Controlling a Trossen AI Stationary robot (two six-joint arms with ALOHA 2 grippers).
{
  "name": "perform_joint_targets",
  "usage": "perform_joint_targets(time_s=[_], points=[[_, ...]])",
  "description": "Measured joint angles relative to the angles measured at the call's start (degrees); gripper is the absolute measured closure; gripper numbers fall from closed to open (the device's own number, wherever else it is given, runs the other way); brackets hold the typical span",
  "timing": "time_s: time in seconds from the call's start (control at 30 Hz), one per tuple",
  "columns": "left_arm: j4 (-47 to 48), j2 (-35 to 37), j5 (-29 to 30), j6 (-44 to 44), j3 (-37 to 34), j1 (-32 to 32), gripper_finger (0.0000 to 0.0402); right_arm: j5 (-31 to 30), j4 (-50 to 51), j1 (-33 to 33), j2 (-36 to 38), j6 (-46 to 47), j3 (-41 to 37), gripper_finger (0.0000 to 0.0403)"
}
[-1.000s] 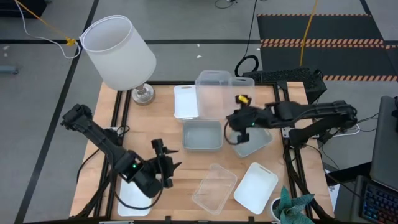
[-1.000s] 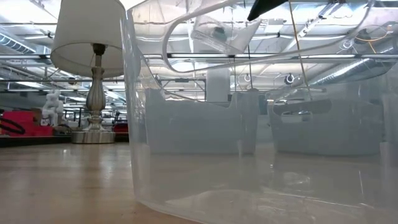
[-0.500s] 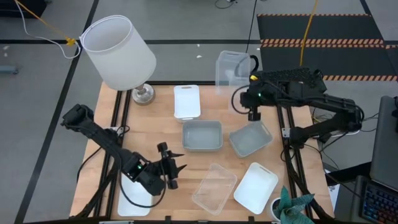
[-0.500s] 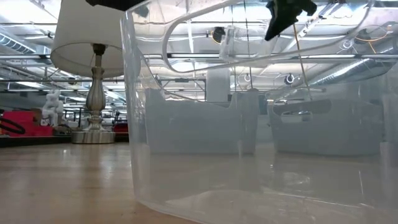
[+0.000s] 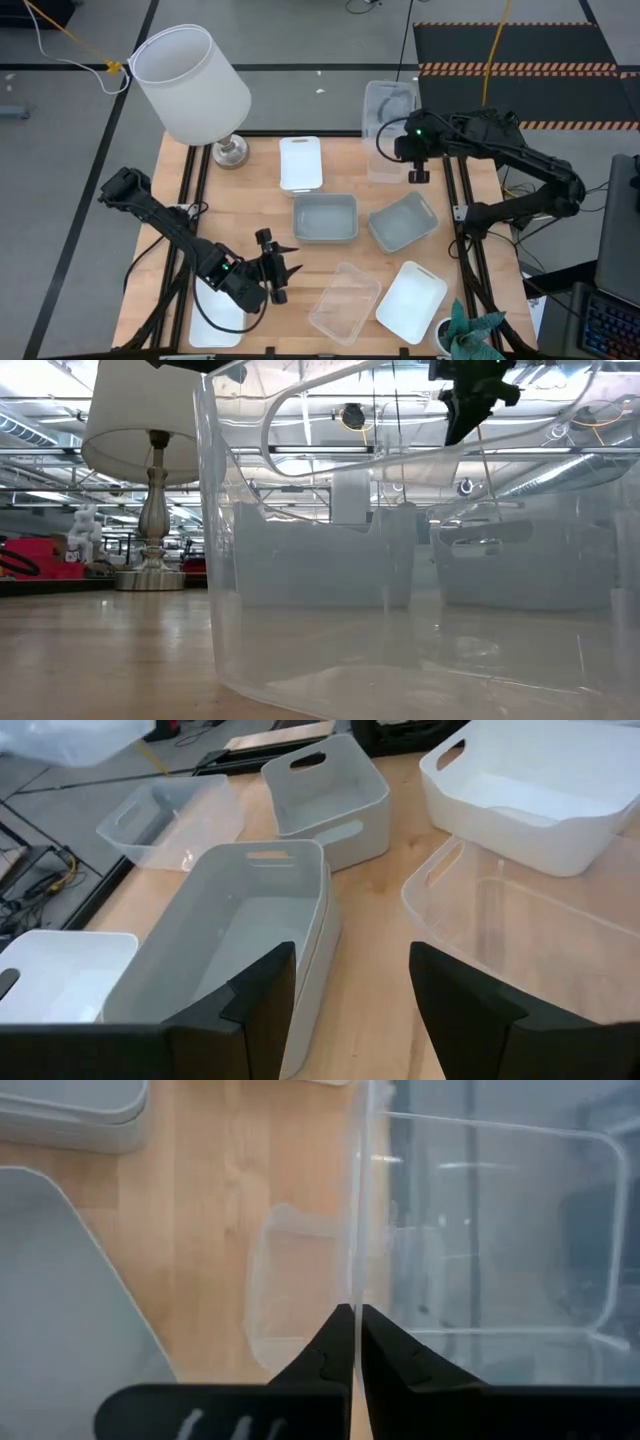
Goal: Stack baskets by color
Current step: Stack the middle left transparent bin on the top transparent bin
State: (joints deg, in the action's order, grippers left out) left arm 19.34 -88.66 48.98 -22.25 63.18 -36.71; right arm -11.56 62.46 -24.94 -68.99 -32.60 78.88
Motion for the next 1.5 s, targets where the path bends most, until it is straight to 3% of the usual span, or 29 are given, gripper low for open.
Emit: perform_joint_targets(time_s=[0.63,1.5], points=[[-0.1,0.0,-0.1,0.6,0.0,0.0,0.0204,3.5,-11.0,-8.0,0.0,-5.2,-18.6,0.0403],[-0.2,0.0,-0.2,0.6,0.0,0.0,0.0204,7.4,-10.4,-8.5,-0.1,-0.9,-19.0,0.0400]])
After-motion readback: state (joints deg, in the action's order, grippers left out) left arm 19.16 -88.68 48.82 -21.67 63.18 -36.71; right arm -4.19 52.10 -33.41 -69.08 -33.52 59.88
